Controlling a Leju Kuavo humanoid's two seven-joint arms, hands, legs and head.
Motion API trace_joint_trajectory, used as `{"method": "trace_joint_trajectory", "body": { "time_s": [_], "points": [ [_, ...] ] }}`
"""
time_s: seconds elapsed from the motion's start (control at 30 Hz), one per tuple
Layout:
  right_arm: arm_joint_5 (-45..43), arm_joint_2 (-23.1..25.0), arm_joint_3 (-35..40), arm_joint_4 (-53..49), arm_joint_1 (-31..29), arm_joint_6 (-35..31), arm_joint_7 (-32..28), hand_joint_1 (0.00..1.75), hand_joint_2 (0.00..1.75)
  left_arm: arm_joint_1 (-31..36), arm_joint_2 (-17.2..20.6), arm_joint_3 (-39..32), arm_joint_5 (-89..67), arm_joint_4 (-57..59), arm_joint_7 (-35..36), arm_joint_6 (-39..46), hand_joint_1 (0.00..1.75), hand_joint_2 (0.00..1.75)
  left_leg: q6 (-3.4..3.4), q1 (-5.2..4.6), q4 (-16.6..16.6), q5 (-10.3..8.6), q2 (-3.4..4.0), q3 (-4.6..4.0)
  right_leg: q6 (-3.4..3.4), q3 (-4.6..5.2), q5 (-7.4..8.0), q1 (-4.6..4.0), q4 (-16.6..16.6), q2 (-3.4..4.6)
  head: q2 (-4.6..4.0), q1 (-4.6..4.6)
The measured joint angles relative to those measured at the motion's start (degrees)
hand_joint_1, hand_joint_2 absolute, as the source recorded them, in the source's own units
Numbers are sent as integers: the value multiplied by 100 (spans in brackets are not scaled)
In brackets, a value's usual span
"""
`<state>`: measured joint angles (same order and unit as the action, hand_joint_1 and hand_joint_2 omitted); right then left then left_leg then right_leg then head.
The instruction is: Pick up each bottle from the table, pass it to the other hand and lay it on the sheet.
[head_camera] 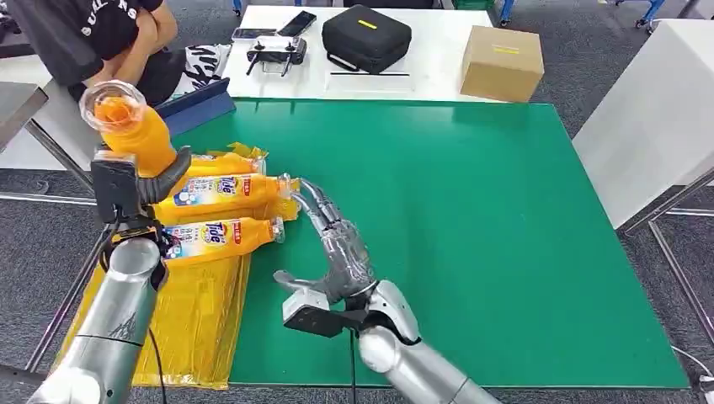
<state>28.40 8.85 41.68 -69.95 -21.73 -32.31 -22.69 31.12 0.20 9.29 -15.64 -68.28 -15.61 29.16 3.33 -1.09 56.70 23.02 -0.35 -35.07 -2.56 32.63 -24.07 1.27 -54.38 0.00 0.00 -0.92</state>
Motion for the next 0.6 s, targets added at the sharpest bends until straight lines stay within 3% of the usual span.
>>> {"method": "trace_joint_trajectory", "body": {
  "time_s": [0.23, 0.6],
  "points": [
    [395, -402, -271, -981, 429, -243, 72, 0, 175, 52, 116, 9, -1390, 234, 142, 422, 175, 175, 0, -2, 1, 0, 2, 1, -2, 0, 2, 2, 2, 1, 0, 0],
    [662, -765, -446, -1606, 767, -516, 72, 0, 175, 135, 131, 317, -2922, 758, 369, 622, 175, 175, 0, -2, 1, 0, 9, 3, -2, 1, 2, 0, 2, 3, 0, 0]
  ]
}}
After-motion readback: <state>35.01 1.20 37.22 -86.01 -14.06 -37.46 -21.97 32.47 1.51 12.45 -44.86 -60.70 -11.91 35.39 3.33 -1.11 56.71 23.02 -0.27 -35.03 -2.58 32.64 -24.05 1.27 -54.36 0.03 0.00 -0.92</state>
